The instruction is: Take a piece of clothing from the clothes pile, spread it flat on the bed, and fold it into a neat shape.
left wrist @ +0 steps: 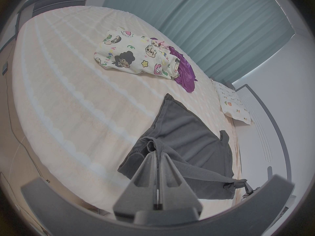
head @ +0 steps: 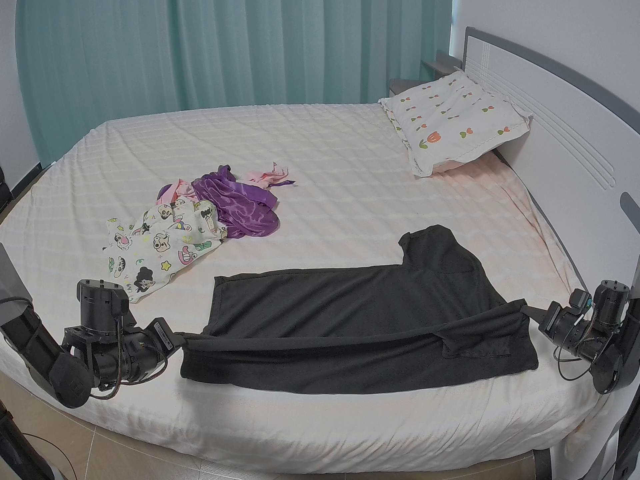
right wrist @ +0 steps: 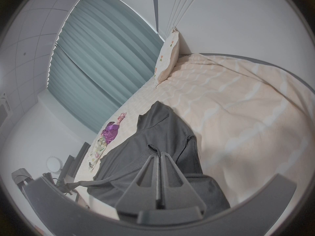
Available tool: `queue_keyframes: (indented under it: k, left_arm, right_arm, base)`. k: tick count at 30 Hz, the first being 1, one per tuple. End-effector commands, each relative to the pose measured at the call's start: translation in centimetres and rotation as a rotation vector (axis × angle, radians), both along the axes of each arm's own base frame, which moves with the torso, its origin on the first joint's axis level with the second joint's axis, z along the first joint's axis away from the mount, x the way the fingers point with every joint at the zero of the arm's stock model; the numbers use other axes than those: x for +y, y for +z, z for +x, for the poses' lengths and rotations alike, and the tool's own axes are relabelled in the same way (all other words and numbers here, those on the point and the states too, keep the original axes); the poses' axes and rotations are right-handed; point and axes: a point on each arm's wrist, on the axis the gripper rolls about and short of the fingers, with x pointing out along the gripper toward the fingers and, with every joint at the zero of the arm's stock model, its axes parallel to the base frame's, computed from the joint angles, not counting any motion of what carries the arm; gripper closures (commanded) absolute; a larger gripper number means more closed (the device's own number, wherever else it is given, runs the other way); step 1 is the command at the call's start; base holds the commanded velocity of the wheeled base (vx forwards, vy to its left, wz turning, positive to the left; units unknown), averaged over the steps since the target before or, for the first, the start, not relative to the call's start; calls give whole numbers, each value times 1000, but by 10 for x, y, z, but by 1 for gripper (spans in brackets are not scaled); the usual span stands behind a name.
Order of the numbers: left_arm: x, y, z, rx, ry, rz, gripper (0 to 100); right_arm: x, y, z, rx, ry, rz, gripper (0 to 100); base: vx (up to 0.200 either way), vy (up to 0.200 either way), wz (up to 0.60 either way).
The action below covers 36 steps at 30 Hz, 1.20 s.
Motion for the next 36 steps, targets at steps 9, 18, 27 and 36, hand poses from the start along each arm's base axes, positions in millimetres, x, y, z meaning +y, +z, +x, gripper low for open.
queue_keyframes:
  k: [9,18,27,36]
  left_arm:
    - [1,6,-25,-2,-17,-2,100]
    - [4,10,-35,-15,-9,-4,100]
    - [11,27,-46,-88,16,-16,100]
    - [15,22,-54,-63,30,-12,100]
  right_arm:
    - [-11,15,-33,-18,18,13,100]
    - [-7,22,-38,-44,49,-3,100]
    - [-1,37,-56,-95,115,4,100]
    - [-1,45,-59,-131,114,-7,100]
  base:
    - [0,0,0]
    - [0,0,0]
    - [0,0,0]
    - [0,0,0]
